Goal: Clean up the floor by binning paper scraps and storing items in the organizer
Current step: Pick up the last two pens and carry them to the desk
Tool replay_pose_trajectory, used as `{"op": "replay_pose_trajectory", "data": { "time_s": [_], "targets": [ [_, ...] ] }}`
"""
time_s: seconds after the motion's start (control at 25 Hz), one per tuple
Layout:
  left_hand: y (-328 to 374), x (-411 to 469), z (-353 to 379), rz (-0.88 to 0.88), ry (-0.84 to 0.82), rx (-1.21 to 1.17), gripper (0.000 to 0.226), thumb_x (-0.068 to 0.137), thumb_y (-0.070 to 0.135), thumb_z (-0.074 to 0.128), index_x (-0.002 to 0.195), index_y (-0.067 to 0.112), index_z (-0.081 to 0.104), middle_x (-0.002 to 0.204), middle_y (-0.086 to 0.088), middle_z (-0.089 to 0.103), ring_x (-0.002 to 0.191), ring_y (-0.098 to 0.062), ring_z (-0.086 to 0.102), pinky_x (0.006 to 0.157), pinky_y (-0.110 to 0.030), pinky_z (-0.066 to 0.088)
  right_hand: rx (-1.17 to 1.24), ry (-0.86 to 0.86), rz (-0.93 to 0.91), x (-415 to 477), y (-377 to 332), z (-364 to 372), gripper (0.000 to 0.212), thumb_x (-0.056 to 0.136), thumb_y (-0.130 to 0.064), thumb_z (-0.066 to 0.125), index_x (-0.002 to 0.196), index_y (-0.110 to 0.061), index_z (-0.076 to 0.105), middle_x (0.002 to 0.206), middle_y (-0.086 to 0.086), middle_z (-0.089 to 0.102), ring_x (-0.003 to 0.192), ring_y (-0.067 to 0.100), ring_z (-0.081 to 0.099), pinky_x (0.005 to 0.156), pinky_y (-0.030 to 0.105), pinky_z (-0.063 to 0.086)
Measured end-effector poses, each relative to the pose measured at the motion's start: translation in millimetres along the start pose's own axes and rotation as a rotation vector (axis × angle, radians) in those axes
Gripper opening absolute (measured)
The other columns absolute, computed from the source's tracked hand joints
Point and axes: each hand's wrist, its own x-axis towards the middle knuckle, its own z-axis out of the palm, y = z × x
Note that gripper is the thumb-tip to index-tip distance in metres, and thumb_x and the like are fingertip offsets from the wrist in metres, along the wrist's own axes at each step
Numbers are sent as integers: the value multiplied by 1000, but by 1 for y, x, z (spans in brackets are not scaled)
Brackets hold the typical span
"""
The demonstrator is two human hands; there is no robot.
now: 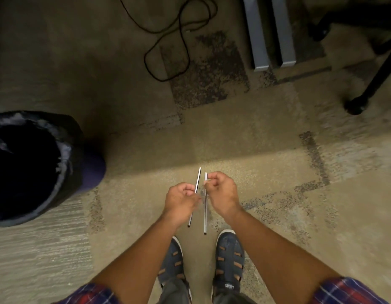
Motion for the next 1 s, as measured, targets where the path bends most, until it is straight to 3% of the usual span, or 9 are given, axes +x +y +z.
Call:
{"op": "replay_pose_trajectory", "data": {
  "time_s": [0.12, 0.28, 0.48, 0.6, 0.72, 0.84, 1.0],
  "targets": [
    [46, -59, -14, -20, -2, -173, 12, 91, -5, 67, 94, 6, 73, 83, -12, 81, 78, -27, 78, 74, -40, 64, 138, -30, -21, -43, -61, -17, 21, 93, -6, 69, 105, -22, 72, 87, 4, 76, 73, 15, 71, 71, 38, 65],
    [113, -146, -34, 6, -15, -253, 17, 94, -3, 63, 92, 8, 77, 92, -16, 81, 96, -44, 76, 90, -54, 58, 299, -83, -24, -109, -141, -46, 24, 92, 2, 67, 94, -22, 69, 82, 6, 69, 62, 12, 65, 55, 27, 57],
    [199, -257, -55, 53, -39, -240, 16, 96, -2, 61, 104, 4, 73, 96, -18, 81, 99, -44, 75, 94, -57, 57, 297, -124, -48, -198, -238, -98, 15, 92, 2, 67, 107, -2, 70, 82, 8, 68, 59, 14, 61, 51, 23, 55],
    [244, -312, -67, 118, -54, -220, 18, 96, -4, 61, 111, -2, 71, 101, -24, 79, 100, -47, 74, 92, -55, 59, 270, -103, -115, -245, -294, -127, 16, 90, 2, 69, 106, -2, 72, 86, 12, 72, 68, 14, 65, 57, 22, 58],
    [279, -359, -79, 165, -67, -229, 17, 97, -4, 61, 110, -2, 71, 103, -27, 77, 97, -45, 76, 81, -45, 65, 218, -119, -191, -284, -336, -147, 14, 90, 2, 70, 101, -6, 73, 84, 8, 72, 68, 13, 65, 58, 20, 57],
    [308, -392, -99, 190, -75, -214, 17, 97, -4, 61, 109, -1, 71, 103, -26, 78, 86, -34, 78, 70, -36, 65, 177, -151, -240, -312, -371, -156, 13, 89, -4, 73, 96, -14, 75, 85, 9, 76, 70, 13, 68, 64, 31, 61],
    [331, -413, -136, 211, -87, -202, 18, 97, -4, 59, 111, -3, 70, 93, -19, 78, 83, -33, 77, 70, -37, 63, 65, -203, -293, -334, -414, -151, 13, 87, -13, 76, 99, -17, 76, 90, 2, 79, 83, 13, 75, 74, 29, 62]
  ]
}}
